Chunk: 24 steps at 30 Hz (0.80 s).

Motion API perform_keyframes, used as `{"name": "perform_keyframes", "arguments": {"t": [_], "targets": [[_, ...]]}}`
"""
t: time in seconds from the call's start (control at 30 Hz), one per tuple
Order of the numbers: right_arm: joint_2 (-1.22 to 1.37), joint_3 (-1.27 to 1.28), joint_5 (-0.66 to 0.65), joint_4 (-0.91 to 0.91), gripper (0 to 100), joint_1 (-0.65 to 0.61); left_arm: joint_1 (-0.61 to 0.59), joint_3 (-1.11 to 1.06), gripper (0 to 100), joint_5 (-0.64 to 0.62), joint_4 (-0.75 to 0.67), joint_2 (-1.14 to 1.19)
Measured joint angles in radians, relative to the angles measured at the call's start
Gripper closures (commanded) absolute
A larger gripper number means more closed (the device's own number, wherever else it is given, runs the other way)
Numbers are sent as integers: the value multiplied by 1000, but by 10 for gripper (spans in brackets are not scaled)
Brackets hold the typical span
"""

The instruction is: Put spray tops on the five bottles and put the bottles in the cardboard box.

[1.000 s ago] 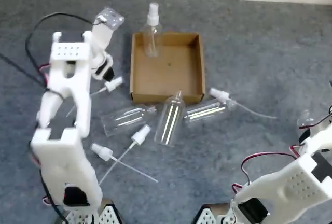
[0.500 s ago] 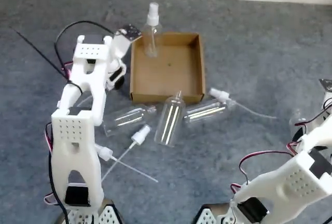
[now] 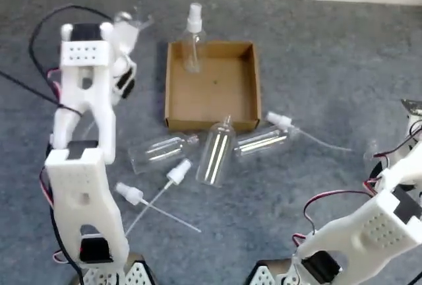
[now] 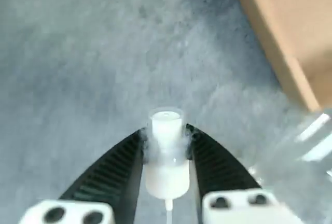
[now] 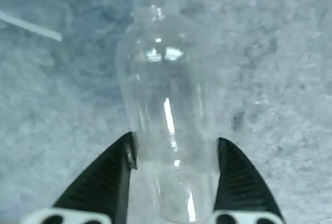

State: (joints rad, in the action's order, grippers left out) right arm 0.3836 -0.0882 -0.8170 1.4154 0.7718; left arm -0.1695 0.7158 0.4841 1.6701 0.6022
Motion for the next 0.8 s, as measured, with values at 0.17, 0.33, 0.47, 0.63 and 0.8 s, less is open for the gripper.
{"name": "perform_keyframes", "arguments": {"t": [0.17, 0.33, 0.47, 0.63, 0.8], "targets": [[0, -52, 0, 52, 862, -17, -28, -25, 997, -100, 69, -173], [0, -75, 21, 58, 793, -18, -32, -209, 997, -129, 77, -371], [0, -75, 25, 58, 790, -21, -15, -414, 997, -132, 78, -557], [0, -75, 26, 58, 789, -21, 63, -729, 995, -138, 11, -802], [0, -75, 28, 58, 789, -40, 140, -1073, 996, -213, -137, -1023]]}}
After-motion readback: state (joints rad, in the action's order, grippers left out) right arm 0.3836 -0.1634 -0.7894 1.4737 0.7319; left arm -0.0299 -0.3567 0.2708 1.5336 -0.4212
